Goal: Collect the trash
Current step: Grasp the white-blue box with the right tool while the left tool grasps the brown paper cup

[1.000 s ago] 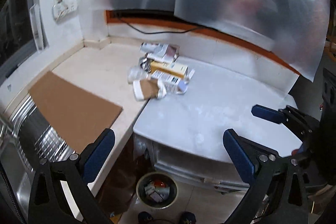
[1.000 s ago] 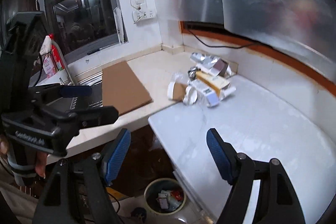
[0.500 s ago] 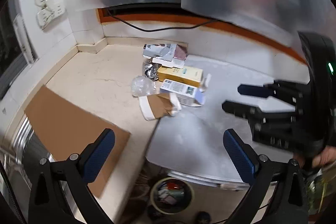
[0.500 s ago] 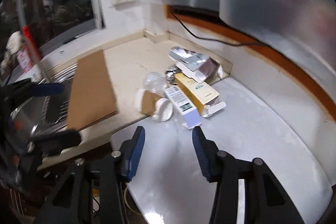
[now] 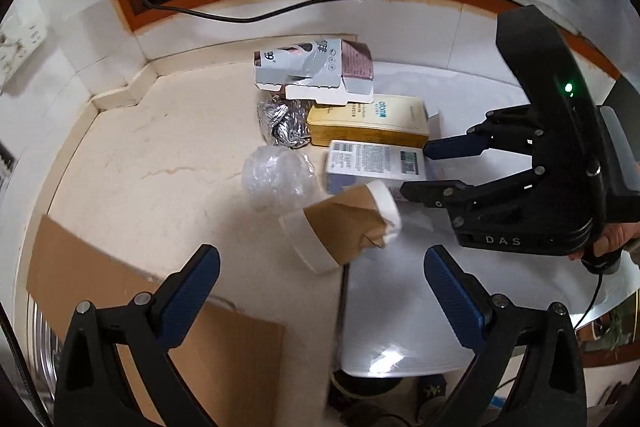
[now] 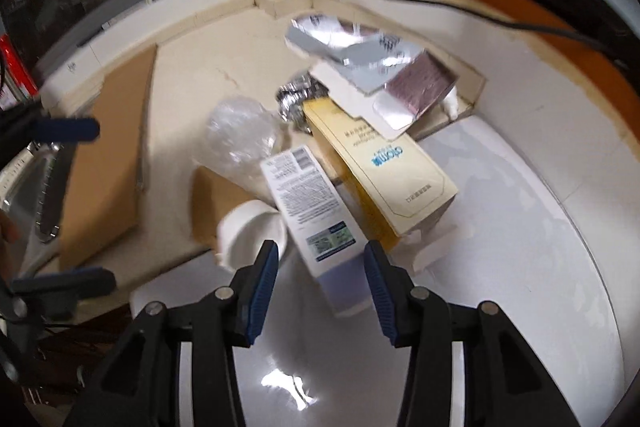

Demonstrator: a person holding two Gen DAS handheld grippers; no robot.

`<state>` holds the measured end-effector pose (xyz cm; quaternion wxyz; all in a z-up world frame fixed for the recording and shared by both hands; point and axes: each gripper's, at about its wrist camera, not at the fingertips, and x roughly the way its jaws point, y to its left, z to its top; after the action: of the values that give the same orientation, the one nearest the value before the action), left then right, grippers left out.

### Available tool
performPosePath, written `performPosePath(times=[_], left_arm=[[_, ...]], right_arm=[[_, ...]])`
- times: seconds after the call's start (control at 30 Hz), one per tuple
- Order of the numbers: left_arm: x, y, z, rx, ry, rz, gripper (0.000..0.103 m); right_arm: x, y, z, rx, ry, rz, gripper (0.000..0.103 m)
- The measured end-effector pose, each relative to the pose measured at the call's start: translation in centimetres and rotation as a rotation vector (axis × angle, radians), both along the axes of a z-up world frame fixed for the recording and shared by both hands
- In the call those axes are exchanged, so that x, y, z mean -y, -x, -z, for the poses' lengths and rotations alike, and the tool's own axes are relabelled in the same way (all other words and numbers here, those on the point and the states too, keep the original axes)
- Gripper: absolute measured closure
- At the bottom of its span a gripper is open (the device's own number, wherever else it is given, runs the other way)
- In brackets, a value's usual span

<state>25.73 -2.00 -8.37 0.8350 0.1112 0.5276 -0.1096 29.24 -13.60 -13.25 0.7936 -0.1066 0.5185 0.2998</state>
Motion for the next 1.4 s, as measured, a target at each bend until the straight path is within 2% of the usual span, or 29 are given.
performPosePath(times=[0.2,0.3,0.47,0.63,0.8,0.93,1.03,1.1,1.23,1.3,1.4], left_arm=[[0.2,-1.5,1.5,-0.024,-0.001,0.104,0.003],[0.3,-2.0,2.2,-0.033,-0.013,0.145,0.003],[0.6,-2.7,2.7,-0.024,-0.041,0.212,0.003],[1.5,-3.1,3.5,-0.014,-0.086,0.316,0.003],[2.6,-3.5,5.0,-0.047,-0.134,0.450,0.003],[3.2,-3.7,6.6,-0.068,-0.183,0.514,0.003],[3.4,-4.3,7.6,-0.086,-0.188,0.527,0.013],[3.4,-4.9,8.1,-0.102,-0.181,0.519,0.024],[2.9,-5.7,8.5,-0.117,-0.143,0.482,0.034],[2.2,-6.5,8.4,-0.127,-0.125,0.448,0.052],[1.0,-7.3,7.9,-0.159,-0.056,0.368,0.052]], right_arm=[[-0.1,-1.4,1.9,-0.049,0.001,-0.007,0.061],[0.0,-1.4,2.5,-0.071,-0.032,-0.016,0.066],[0.7,-0.6,2.2,-0.109,-0.110,-0.006,0.067],[2.4,0.3,1.9,-0.129,-0.143,0.051,0.067],[4.1,0.5,1.5,-0.148,-0.189,0.122,0.067],[4.9,1.1,1.4,-0.154,-0.201,0.160,0.067],[4.9,1.5,1.5,-0.159,-0.210,0.188,0.067],[5.0,1.7,1.6,-0.165,-0.216,0.205,0.067],[5.1,2.4,1.6,-0.169,-0.211,0.223,0.067],[5.0,2.5,1.5,-0.170,-0.212,0.232,0.067],[5.5,3.0,1.2,-0.171,-0.232,0.254,0.067]])
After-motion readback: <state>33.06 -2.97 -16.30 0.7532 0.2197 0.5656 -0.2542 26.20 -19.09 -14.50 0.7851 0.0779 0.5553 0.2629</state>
